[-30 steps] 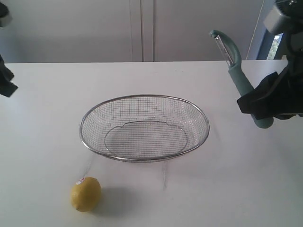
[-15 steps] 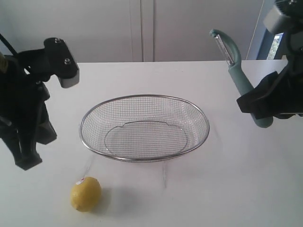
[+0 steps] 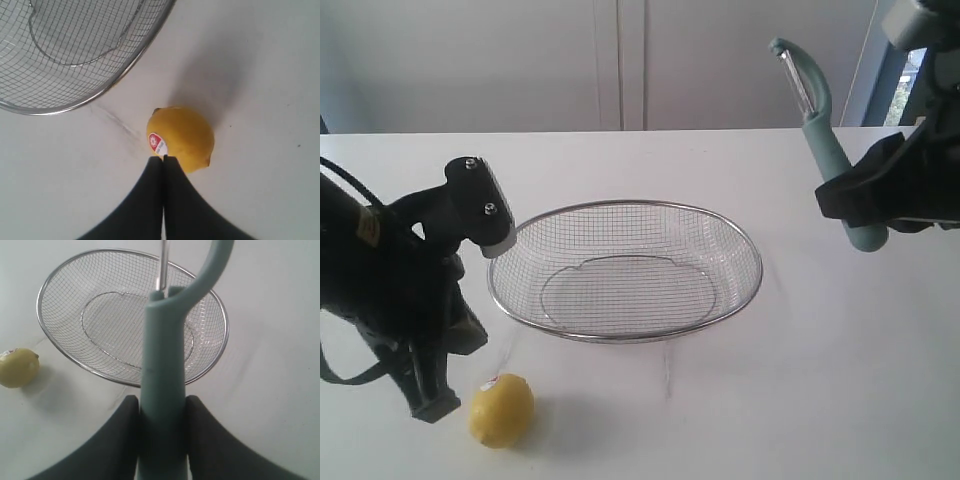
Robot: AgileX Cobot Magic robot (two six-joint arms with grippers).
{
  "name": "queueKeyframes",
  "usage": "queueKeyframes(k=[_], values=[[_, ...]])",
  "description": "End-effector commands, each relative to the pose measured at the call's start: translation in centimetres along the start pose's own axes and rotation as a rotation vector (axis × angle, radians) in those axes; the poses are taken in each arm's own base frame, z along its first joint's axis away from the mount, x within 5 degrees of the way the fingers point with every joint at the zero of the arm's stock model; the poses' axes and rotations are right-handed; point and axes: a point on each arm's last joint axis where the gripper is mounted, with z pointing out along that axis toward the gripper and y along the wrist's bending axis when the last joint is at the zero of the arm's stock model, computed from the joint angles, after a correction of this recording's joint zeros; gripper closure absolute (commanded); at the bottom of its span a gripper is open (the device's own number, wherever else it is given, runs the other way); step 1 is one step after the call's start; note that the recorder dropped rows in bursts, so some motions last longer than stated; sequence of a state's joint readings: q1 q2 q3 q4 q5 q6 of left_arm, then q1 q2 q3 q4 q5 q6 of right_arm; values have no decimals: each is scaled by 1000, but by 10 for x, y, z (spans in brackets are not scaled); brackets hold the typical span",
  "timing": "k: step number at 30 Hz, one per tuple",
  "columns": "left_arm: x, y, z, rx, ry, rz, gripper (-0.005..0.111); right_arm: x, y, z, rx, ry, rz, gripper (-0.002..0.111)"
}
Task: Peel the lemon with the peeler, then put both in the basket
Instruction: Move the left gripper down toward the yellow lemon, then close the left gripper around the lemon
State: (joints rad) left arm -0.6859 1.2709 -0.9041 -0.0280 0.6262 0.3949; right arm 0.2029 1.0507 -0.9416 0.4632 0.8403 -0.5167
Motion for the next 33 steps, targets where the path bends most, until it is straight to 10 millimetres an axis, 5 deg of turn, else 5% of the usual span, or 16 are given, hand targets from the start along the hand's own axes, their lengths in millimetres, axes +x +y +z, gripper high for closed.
queueKeyframes(k=[1, 18, 29, 33], values=[[1, -4, 13, 43, 26, -260, 107, 2, -1, 4, 2, -26, 33, 107], [-2, 0, 41, 74, 138, -410, 104, 1, -1, 4, -5, -29, 43, 107], [-1, 0, 47, 77, 158, -467, 35, 1, -1, 4, -4, -28, 42, 107], [-2, 0, 48, 69, 152, -531, 25, 1, -1, 4, -4, -28, 42, 107]])
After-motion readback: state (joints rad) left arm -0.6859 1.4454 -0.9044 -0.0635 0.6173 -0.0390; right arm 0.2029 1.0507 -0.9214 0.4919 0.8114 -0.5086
